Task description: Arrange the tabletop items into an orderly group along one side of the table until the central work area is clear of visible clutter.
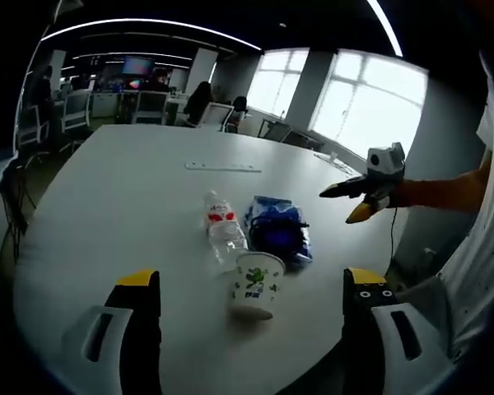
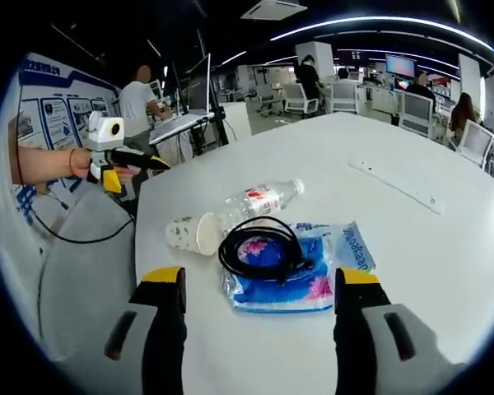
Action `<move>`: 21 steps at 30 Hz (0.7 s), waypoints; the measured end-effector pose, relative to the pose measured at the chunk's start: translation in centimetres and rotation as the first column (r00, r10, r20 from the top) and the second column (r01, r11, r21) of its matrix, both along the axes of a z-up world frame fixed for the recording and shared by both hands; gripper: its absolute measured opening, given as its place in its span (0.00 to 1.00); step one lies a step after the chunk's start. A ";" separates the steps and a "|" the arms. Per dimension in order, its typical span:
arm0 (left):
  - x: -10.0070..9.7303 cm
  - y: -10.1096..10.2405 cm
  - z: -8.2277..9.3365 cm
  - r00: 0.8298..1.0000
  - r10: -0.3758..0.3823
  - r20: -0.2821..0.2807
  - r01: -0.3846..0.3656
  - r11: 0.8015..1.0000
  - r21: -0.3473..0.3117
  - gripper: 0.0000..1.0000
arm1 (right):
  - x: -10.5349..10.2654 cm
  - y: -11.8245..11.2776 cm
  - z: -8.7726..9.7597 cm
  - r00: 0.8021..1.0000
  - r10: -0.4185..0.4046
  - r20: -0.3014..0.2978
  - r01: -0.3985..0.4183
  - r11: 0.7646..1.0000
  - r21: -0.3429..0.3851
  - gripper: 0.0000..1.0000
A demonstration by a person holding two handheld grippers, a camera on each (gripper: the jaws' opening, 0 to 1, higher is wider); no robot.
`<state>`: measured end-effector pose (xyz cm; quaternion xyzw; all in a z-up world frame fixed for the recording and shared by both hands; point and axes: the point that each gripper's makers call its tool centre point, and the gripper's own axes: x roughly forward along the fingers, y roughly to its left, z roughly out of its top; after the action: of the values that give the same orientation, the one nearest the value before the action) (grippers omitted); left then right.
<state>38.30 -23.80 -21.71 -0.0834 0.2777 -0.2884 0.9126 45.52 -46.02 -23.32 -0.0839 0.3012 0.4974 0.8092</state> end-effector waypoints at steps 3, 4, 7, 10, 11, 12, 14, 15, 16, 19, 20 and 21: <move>0.0 0.2 0.0 1.000 0.003 -0.001 -0.003 1.000 -0.001 0.94 | 0.4 0.5 -0.1 1.000 0.013 0.002 -0.013 1.000 -0.004 0.72; 0.0 0.2 0.0 1.000 0.005 -0.001 -0.005 1.000 -0.003 0.94 | 0.5 0.6 -0.1 1.000 0.015 0.002 -0.015 1.000 -0.003 0.72; 0.0 0.2 0.0 1.000 0.008 0.000 -0.008 1.000 -0.004 0.94 | 0.7 1.1 -0.2 1.000 0.028 0.004 -0.028 1.000 -0.008 0.71; -0.1 0.2 0.1 1.000 0.011 0.000 -0.011 1.000 -0.004 0.94 | 1.1 1.3 -0.3 0.999 0.034 0.002 -0.034 0.999 -0.009 0.70; 0.0 0.2 0.1 1.000 0.013 0.001 -0.013 1.000 -0.008 0.94 | 1.1 1.4 -0.3 0.999 0.037 0.004 -0.037 0.999 -0.011 0.70; 0.0 0.3 0.2 1.000 0.015 0.002 -0.015 1.000 -0.010 0.94 | 1.3 1.5 -0.4 0.999 0.039 0.003 -0.039 0.999 -0.013 0.69; 0.0 0.3 0.2 1.000 0.016 0.004 -0.016 1.000 -0.009 0.94 | 1.6 1.7 -0.6 0.999 0.042 0.001 -0.042 0.999 -0.015 0.67; 0.1 0.3 0.3 1.000 0.019 0.005 -0.019 1.000 -0.012 0.94 | 1.6 1.8 -0.6 0.999 0.044 0.000 -0.044 0.999 -0.018 0.67; 0.1 0.3 0.2 1.000 0.020 0.005 -0.020 1.000 -0.013 0.94 | 1.7 1.9 -0.7 0.999 0.045 0.000 -0.045 0.999 -0.022 0.66; 0.1 0.3 0.2 1.000 0.022 0.004 -0.022 1.000 -0.015 0.94 | 2.3 2.1 -1.0 0.999 0.048 -0.001 -0.048 0.998 -0.029 0.65; 0.1 0.3 0.2 1.000 0.024 0.004 -0.024 1.000 -0.017 0.94 | 2.5 2.2 -1.1 0.999 0.046 0.001 -0.046 0.998 -0.036 0.64; 0.1 0.3 0.2 1.000 0.025 0.005 -0.025 1.000 -0.017 0.94 | 2.7 2.3 -1.2 0.999 0.045 0.006 -0.044 0.998 -0.041 0.64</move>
<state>38.41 -23.46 -21.53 -0.0940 0.2720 -0.2796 0.9160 48.26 -43.73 -24.55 -0.1087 0.3066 0.5089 0.7970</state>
